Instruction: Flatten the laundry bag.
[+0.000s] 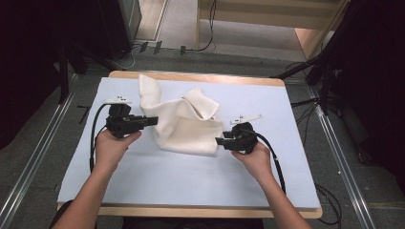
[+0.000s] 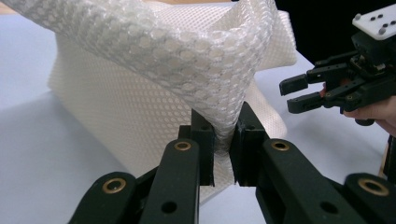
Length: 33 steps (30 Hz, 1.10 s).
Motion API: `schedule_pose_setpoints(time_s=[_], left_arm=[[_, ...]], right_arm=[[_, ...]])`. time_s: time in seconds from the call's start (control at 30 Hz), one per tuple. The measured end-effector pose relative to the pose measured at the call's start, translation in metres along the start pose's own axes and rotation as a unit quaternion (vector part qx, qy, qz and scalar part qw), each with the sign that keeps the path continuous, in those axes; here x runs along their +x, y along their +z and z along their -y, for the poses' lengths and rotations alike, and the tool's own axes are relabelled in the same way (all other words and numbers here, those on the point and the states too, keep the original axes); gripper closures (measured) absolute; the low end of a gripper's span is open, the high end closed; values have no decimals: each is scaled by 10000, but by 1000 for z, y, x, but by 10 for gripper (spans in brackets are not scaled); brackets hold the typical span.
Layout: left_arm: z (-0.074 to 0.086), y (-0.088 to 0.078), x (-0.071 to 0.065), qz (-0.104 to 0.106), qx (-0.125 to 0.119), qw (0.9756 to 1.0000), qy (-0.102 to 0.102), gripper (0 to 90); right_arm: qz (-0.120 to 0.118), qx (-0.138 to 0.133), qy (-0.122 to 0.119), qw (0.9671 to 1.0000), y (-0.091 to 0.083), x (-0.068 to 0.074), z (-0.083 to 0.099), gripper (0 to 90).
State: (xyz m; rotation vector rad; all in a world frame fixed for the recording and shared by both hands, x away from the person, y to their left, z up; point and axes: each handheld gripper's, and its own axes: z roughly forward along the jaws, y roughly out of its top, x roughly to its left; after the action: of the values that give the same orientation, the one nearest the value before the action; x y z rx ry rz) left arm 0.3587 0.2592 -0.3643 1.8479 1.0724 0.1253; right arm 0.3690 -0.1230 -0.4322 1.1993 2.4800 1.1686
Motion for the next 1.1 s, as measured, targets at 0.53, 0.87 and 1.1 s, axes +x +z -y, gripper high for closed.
schedule_pose_setpoints(time_s=[0.53,0.87,1.1], left_arm=[[17,-25,34,-333,-152,9981,-500,816],[31,-31,60,-635,-44,9945,-828,806],[37,-32,67,-703,-31,9934,-902,788]], right_arm=[[109,145,298,9994,24,-15,-3,531],[-24,366,457,9983,39,-16,-2,515],[-116,448,437,9980,49,-12,-3,779]])
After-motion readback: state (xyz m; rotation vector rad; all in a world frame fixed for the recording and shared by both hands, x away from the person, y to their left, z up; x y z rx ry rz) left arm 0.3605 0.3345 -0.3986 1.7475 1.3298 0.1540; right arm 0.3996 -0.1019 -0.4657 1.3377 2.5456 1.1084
